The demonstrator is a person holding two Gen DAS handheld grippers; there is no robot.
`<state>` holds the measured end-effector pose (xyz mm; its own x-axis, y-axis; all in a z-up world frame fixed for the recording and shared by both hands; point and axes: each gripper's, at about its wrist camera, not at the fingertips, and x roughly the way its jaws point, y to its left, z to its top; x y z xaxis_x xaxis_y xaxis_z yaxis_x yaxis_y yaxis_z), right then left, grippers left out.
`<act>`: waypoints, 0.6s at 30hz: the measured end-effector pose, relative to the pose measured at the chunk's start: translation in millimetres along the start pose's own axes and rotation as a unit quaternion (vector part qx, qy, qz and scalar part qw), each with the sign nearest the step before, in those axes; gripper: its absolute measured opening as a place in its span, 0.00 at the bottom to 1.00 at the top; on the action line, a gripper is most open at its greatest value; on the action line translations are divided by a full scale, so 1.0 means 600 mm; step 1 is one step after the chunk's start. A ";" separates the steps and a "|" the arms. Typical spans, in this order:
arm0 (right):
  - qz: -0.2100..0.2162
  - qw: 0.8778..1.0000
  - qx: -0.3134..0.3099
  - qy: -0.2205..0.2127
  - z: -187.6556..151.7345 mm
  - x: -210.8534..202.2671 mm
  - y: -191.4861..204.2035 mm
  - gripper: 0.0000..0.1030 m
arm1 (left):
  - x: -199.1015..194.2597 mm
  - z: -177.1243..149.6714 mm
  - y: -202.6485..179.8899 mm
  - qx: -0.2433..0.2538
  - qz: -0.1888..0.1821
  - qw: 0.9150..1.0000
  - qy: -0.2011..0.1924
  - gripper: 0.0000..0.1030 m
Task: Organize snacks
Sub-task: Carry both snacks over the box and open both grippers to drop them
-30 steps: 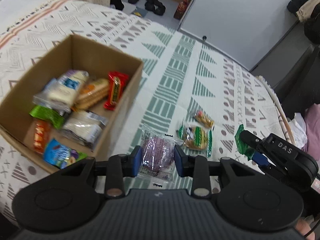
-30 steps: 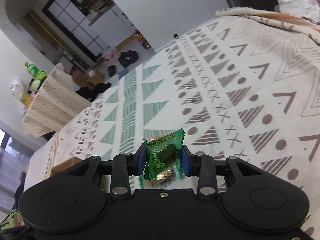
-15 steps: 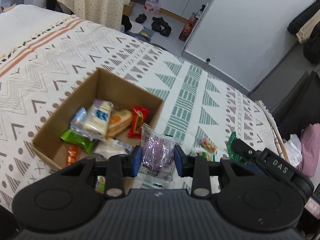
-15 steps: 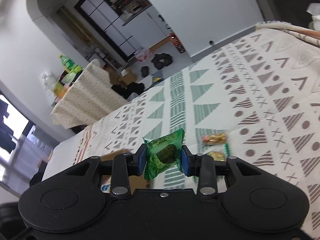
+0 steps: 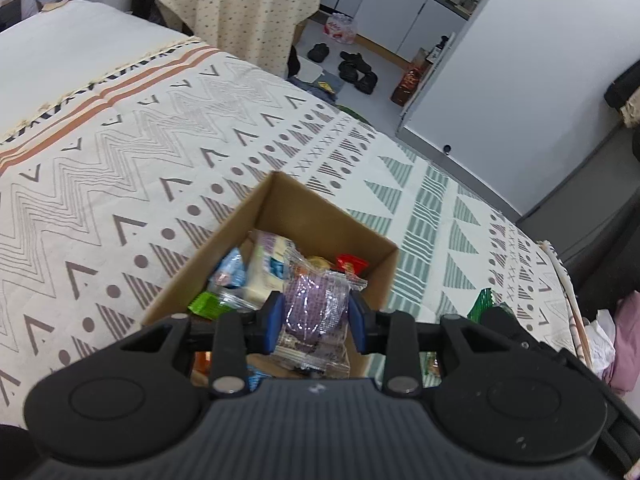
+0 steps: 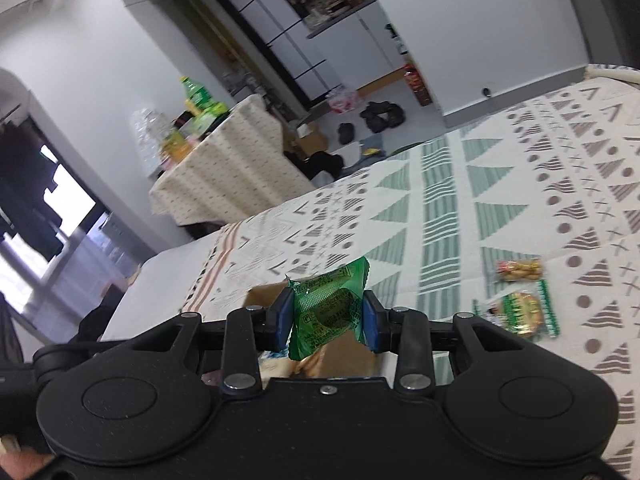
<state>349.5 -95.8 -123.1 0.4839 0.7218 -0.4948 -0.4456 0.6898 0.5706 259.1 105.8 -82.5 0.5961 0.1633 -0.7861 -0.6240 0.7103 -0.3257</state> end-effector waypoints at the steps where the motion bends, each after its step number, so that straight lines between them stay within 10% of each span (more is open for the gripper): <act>1: 0.003 1.000 -0.003 0.001 -0.002 0.003 0.005 0.34 | 0.003 0.001 0.006 -0.002 0.002 1.000 0.002 0.33; 18: 0.036 0.996 -0.044 0.068 -0.048 0.048 0.070 0.39 | 0.026 0.010 0.062 -0.031 0.051 0.998 0.012 0.47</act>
<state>322.9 -44.6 -132.5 0.3451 0.7658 -0.5427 -0.5426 0.6346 0.5503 248.4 139.0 -103.8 0.5159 0.2163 -0.8289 -0.7119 0.6465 -0.2743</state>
